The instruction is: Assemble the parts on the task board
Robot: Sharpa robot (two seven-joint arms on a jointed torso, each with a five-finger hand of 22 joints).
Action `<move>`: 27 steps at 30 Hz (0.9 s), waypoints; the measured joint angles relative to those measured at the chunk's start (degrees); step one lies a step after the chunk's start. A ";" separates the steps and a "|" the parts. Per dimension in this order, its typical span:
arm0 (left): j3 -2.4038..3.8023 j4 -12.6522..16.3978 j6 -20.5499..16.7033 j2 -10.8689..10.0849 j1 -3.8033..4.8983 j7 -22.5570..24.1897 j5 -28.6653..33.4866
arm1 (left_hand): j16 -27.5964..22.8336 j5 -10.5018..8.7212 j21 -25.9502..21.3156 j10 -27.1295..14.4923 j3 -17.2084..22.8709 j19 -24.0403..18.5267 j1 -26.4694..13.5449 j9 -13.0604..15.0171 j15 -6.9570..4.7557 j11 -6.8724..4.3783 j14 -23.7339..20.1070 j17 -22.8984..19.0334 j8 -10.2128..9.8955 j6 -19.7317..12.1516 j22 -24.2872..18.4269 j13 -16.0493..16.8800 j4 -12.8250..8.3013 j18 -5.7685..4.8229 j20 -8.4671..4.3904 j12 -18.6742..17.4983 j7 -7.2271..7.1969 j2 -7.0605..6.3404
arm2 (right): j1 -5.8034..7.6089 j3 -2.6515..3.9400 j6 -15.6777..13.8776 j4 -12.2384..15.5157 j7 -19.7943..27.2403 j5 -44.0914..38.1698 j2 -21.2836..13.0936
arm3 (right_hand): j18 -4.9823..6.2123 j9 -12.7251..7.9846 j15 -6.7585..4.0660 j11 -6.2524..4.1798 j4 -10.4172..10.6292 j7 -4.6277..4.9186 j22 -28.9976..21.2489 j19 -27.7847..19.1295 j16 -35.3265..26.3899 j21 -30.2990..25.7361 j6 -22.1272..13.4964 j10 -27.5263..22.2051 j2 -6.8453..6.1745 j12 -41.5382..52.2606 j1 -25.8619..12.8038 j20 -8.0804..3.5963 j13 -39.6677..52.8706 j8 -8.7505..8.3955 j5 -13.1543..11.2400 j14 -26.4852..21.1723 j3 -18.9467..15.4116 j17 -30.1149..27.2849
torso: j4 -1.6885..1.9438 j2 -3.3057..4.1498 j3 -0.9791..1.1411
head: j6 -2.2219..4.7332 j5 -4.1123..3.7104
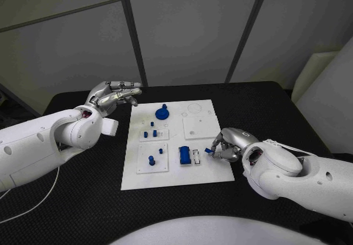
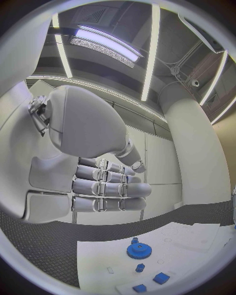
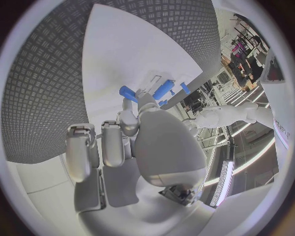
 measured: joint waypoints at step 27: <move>0.00 0.44 0.08 -0.15 0.00 -0.01 0.01 | 0.00 0.00 0.00 0.00 0.00 0.00 0.00 0.01 0.00 0.00 0.00 -0.01 0.00 0.00 -0.01 0.00 0.00 0.00 0.00 0.00 0.00 0.00 | 0.01 -0.01 -0.47 -4.05 0.35 8.59 5.79 | 0.00 -0.86 -0.47 -0.51 5.16 0.00 0.00 0.00 0.50 0.00 1.47 0.93 1.46 1.49 -5.48 0.00 1.11 0.15 -0.33 -0.01 1.89 0.91 | 0.05 0.07 -0.06 | -0.32 0.55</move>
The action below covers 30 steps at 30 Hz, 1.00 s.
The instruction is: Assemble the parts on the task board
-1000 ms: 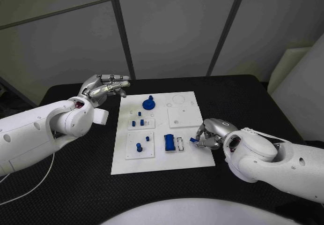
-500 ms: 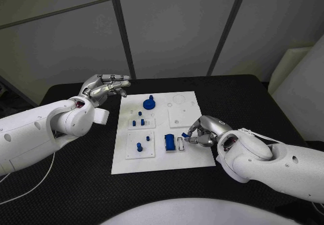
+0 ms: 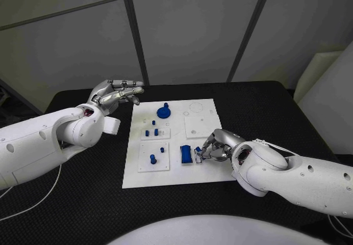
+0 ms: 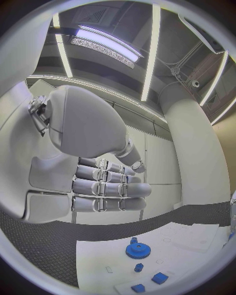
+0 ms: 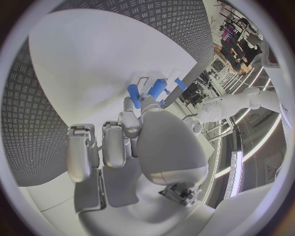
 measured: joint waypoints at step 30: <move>0.00 0.01 0.26 -0.12 0.02 -0.32 0.00 | 0.00 0.00 0.00 -0.20 -0.16 0.00 0.00 -0.04 0.00 -0.20 0.00 -0.03 0.00 0.00 -0.03 0.00 -0.16 0.00 0.00 0.00 0.00 0.00 | 0.02 0.01 2.57 -0.25 -1.11 0.84 0.76 | 0.01 0.83 -0.31 -0.62 4.17 -1.82 0.00 0.00 0.22 0.00 4.25 0.61 -0.89 -0.27 -10.03 -0.42 0.36 0.50 -6.15 -0.29 -0.15 0.58 | -0.12 -0.03 0.11 | -0.30 -0.02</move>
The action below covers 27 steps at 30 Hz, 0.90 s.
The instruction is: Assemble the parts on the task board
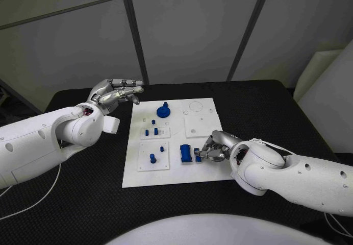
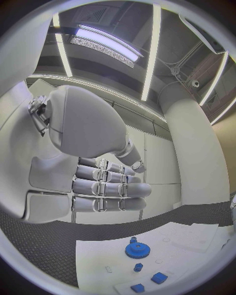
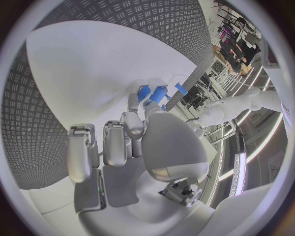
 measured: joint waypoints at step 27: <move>0.00 -0.18 0.04 0.21 0.00 -0.23 0.00 | 0.00 0.40 0.00 0.00 0.02 0.00 0.00 -0.04 0.00 0.00 0.00 0.00 0.00 0.00 0.01 0.00 -0.01 0.00 0.00 0.00 0.00 0.00 | 0.19 0.16 0.78 -2.23 1.08 -1.68 0.75 | 0.00 1.60 -0.18 0.01 -2.93 0.02 0.00 0.21 0.00 0.00 0.86 -0.01 -1.97 -0.01 6.41 -0.20 0.37 -0.22 -14.84 0.21 -0.16 0.66 | 0.05 0.03 0.03 | -0.19 0.07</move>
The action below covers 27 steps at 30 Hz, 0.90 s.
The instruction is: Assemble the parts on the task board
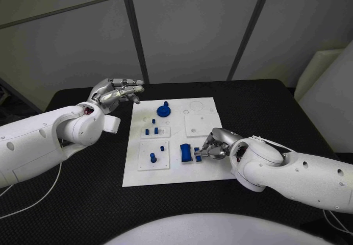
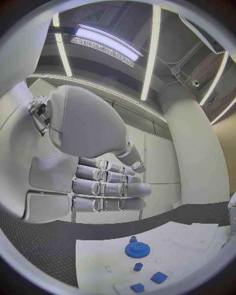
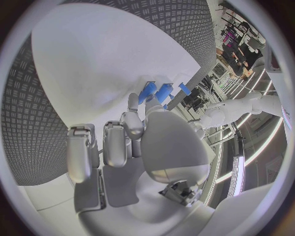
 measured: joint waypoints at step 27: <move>-0.01 -0.36 0.05 0.10 -0.01 0.01 0.00 | -0.05 0.05 0.00 0.00 0.14 0.00 0.00 0.01 0.00 0.00 0.00 -0.03 0.00 0.00 0.00 0.00 -0.14 0.00 0.00 0.00 0.00 0.00 | 0.53 -0.16 -1.06 -0.58 18.99 13.16 -4.61 | 0.07 -1.21 1.44 2.12 2.67 2.37 0.00 -0.12 -7.97 -7.79 -8.09 -6.60 -2.72 -17.96 -1.78 0.56 -10.29 -0.61 -0.30 -0.58 -2.09 -10.77 | -0.08 -0.31 -0.08 | 0.87 -0.34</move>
